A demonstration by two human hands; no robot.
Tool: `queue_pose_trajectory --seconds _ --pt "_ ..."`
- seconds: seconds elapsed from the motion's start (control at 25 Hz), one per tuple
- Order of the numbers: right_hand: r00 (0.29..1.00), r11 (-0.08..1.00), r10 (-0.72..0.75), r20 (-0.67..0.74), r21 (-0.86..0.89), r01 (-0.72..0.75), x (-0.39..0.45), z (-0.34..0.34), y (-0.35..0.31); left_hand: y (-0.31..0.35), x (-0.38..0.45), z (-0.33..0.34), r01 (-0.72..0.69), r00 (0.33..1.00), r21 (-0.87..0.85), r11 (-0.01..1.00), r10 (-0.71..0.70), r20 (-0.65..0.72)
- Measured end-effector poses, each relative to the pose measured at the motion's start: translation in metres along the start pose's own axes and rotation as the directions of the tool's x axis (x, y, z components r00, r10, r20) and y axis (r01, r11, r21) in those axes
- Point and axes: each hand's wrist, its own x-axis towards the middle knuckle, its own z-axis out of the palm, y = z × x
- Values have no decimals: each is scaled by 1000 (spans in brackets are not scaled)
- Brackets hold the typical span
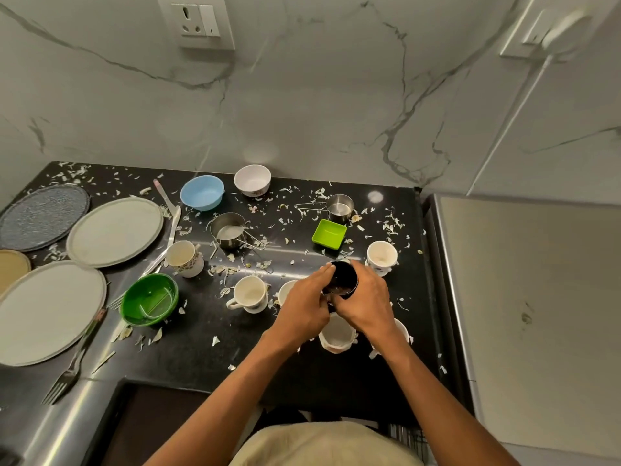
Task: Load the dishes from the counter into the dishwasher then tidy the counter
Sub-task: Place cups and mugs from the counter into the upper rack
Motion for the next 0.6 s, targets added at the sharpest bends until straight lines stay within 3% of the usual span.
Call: queue_pose_trajectory --seconds 0.16,0.28,0.44,0.6 --pt "989 989 -97 -115 104 110 2 -10 -2 1 10 -5 -24 1000 -166 986 20 -23" --pt "971 972 -92 -219 191 135 1 -22 -2 -5 18 -4 64 996 -222 973 -76 -43" --pt "969 920 18 -248 382 80 -4 -38 -5 4 23 -7 104 990 -440 892 -136 -43" --pt "929 775 222 -298 632 17 -21 -44 -13 13 22 -15 169 981 -639 750 -189 37"
